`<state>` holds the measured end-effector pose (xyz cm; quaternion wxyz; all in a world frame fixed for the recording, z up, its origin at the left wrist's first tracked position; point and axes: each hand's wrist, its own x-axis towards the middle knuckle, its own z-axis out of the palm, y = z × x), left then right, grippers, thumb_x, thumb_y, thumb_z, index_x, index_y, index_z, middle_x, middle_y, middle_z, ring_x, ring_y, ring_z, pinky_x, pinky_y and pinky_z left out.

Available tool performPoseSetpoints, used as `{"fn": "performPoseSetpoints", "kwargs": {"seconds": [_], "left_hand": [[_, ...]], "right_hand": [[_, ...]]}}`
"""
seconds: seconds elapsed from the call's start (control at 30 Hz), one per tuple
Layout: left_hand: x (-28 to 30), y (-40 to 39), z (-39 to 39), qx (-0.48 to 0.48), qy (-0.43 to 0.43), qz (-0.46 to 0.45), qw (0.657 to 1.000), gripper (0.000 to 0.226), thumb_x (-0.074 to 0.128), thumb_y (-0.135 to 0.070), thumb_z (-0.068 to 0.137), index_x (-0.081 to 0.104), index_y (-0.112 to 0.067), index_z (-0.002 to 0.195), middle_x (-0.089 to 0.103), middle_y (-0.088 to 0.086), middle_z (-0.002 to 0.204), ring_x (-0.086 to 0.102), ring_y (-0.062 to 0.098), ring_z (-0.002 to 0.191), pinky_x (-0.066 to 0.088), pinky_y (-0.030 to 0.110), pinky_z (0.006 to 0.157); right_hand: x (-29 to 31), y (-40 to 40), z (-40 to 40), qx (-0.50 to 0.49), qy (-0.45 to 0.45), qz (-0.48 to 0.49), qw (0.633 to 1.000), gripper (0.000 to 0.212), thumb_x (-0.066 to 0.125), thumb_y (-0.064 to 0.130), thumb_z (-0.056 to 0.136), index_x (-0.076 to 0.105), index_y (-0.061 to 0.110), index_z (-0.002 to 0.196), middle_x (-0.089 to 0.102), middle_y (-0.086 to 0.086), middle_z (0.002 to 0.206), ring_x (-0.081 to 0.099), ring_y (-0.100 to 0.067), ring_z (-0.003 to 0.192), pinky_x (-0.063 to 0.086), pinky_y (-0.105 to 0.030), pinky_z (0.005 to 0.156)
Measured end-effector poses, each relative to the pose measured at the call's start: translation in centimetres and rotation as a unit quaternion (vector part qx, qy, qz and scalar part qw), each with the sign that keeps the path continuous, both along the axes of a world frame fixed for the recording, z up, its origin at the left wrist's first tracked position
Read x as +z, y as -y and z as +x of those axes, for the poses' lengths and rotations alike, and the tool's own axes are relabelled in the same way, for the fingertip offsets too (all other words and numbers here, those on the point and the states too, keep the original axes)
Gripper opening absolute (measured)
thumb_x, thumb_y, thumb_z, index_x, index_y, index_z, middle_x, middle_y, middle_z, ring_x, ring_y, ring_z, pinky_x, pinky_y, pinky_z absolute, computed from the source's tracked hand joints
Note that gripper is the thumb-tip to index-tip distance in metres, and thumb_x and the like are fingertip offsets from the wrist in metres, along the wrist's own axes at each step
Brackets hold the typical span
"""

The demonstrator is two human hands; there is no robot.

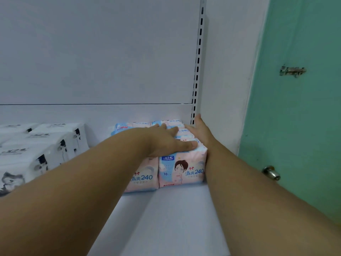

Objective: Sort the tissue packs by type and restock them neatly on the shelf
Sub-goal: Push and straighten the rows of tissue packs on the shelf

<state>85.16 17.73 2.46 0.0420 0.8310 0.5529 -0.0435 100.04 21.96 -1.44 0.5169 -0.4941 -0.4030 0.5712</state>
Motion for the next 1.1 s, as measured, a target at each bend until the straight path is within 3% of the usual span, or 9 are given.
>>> {"fn": "performPoseSetpoints", "kwargs": {"seconds": [0.07, 0.23, 0.43, 0.53, 0.6, 0.67, 0.87, 1.03, 1.1], "left_hand": [[-0.1, -0.2, 0.0, 0.002, 0.004, 0.0, 1.0, 0.101, 0.022, -0.087, 0.077, 0.004, -0.029, 0.157, 0.007, 0.007, 0.165, 0.006, 0.031, 0.151, 0.012, 0.055, 0.12], [-0.4, -1.0, 0.0, -0.004, -0.002, 0.005, 1.0, 0.103, 0.02, -0.089, 0.075, 0.005, -0.028, 0.157, 0.013, 0.006, 0.164, 0.01, 0.032, 0.15, 0.016, 0.056, 0.119], [-0.1, -0.6, 0.0, 0.009, 0.006, -0.001, 1.0, 0.104, 0.019, -0.092, 0.074, 0.004, -0.031, 0.157, 0.011, 0.006, 0.164, 0.008, 0.031, 0.151, 0.015, 0.057, 0.118], [0.3, 0.3, -0.3, 0.017, 0.024, -0.01, 1.0, 0.103, 0.017, -0.093, 0.073, 0.006, -0.033, 0.156, 0.013, 0.006, 0.164, 0.01, 0.03, 0.151, 0.015, 0.056, 0.119], [1.1, 1.4, -0.6, 0.026, 0.098, -0.003, 0.995, 0.093, 0.022, -0.086, 0.08, 0.011, -0.033, 0.157, 0.013, 0.002, 0.165, 0.014, 0.026, 0.151, 0.014, 0.049, 0.12], [2.2, 2.5, -1.6, 0.037, 0.203, 0.043, 0.978, 0.079, 0.028, -0.075, 0.089, 0.02, -0.033, 0.156, 0.022, -0.001, 0.162, 0.023, 0.023, 0.148, 0.019, 0.044, 0.117], [2.7, 3.9, -8.2, 0.18, 0.453, 0.146, 0.861, 0.05, 0.034, -0.046, 0.104, 0.044, -0.019, 0.145, 0.046, 0.004, 0.148, 0.043, 0.026, 0.134, 0.034, 0.036, 0.104], [-1.2, 4.3, -11.0, 0.325, 0.67, 0.004, 0.667, 0.065, 0.05, -0.059, 0.09, 0.048, -0.019, 0.142, 0.05, 0.005, 0.145, 0.053, 0.025, 0.124, 0.041, 0.043, 0.104], [-2.1, 4.5, -11.0, 0.321, 0.727, -0.055, 0.604, 0.062, 0.047, -0.058, 0.095, 0.047, -0.012, 0.136, 0.066, 0.007, 0.121, 0.071, 0.021, 0.088, 0.057, 0.035, 0.079]], "right_hand": [[-0.1, -0.1, 0.0, 0.01, -0.025, 0.001, 1.0, 0.078, 0.013, 0.064, 0.099, 0.058, 0.002, 0.111, 0.073, -0.007, 0.086, 0.07, -0.02, 0.061, 0.052, -0.021, 0.049], [0.0, -0.1, -0.3, 0.041, -0.042, -0.013, 0.998, 0.076, 0.014, 0.068, 0.096, 0.061, 0.008, 0.104, 0.064, 0.002, 0.103, 0.061, -0.028, 0.111, 0.054, -0.031, 0.068], [0.1, 0.7, 0.5, 0.063, 0.065, -0.011, 0.996, 0.074, 0.019, 0.066, 0.098, 0.057, 0.009, 0.127, 0.075, -0.011, 0.083, 0.074, -0.025, 0.072, 0.057, -0.027, 0.054], [1.4, 1.9, 0.9, 0.073, 0.131, -0.014, 0.989, 0.073, 0.026, 0.069, 0.096, 0.057, 0.01, 0.125, 0.069, -0.012, 0.119, 0.069, -0.029, 0.106, 0.058, -0.039, 0.088], [3.0, 2.1, 0.8, 0.017, 0.191, 0.009, 0.981, 0.077, 0.032, 0.07, 0.094, 0.044, 0.011, 0.143, 0.046, -0.01, 0.149, 0.046, -0.027, 0.136, 0.036, -0.043, 0.113], [5.2, 2.9, -0.1, 0.001, 0.292, 0.076, 0.953, 0.072, 0.037, 0.063, 0.096, 0.036, 0.015, 0.15, 0.036, -0.008, 0.156, 0.035, -0.026, 0.143, 0.026, -0.042, 0.118], [8.6, 4.2, -8.0, 0.053, 0.598, 0.199, 0.775, 0.042, 0.029, 0.012, 0.105, 0.038, 0.003, 0.145, 0.04, -0.021, 0.149, 0.041, -0.035, 0.135, 0.035, -0.041, 0.11], [5.8, 3.4, -12.1, 0.136, 0.685, 0.168, 0.695, 0.07, 0.022, 0.058, 0.102, 0.026, 0.01, 0.154, 0.023, -0.014, 0.161, 0.022, -0.03, 0.148, 0.021, -0.046, 0.117], [4.9, 2.8, -12.7, 0.152, 0.715, 0.156, 0.664, 0.078, 0.018, 0.065, 0.098, 0.02, 0.012, 0.155, 0.015, -0.015, 0.163, 0.011, -0.029, 0.151, 0.015, -0.05, 0.12]]}}
